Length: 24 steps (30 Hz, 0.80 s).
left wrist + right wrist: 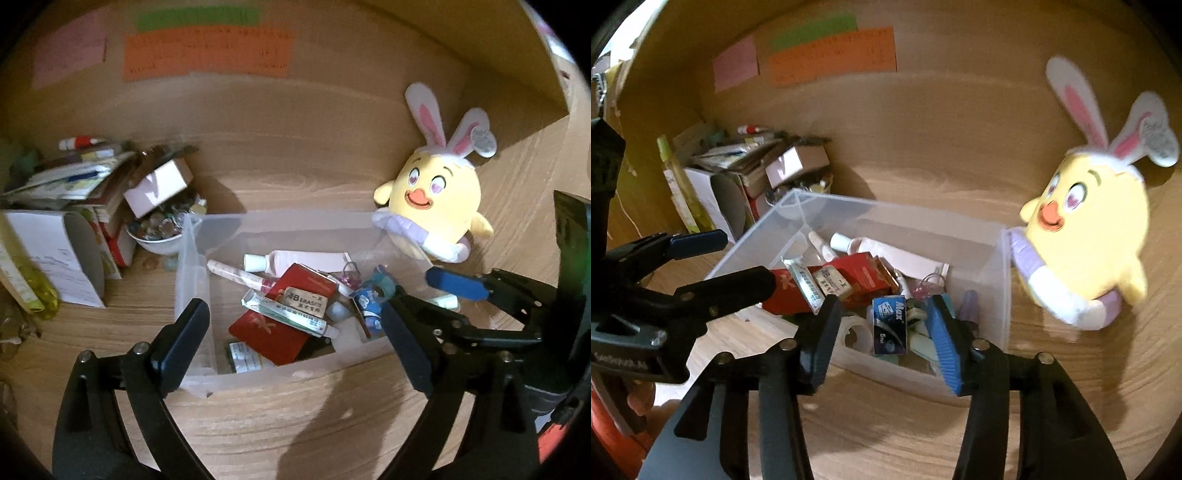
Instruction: Organize objects
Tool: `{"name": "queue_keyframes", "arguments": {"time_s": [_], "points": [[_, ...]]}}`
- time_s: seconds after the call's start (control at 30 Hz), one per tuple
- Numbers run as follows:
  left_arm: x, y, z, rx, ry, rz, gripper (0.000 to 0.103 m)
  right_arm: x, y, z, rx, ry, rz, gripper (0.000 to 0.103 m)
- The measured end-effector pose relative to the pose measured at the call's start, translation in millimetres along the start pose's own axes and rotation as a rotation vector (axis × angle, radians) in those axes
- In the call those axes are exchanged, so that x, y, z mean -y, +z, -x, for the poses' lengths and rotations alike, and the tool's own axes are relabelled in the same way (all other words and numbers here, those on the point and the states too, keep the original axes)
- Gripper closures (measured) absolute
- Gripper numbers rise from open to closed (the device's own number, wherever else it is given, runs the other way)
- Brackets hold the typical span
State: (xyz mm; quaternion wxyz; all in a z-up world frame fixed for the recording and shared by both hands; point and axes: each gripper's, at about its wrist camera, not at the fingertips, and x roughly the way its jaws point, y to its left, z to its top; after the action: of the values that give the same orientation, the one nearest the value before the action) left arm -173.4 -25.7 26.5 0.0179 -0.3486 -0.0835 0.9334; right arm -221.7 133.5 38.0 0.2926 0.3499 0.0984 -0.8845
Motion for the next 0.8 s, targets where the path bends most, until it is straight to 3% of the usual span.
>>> {"name": "queue_keyframes", "arguments": {"time_s": [0.3,0.8], "points": [[4.1,-27.1,41.2,0.126,0.078,-0.054,0.008,-2.9,-18.6,40.3,0.094,-0.001,-0.015,0.037],[19.7,-72.4,54.9,0.153,0.078,-0.082,0.007,-6.4,-66.3,55.7,0.105,0.012,-0.062,0.031]]}}
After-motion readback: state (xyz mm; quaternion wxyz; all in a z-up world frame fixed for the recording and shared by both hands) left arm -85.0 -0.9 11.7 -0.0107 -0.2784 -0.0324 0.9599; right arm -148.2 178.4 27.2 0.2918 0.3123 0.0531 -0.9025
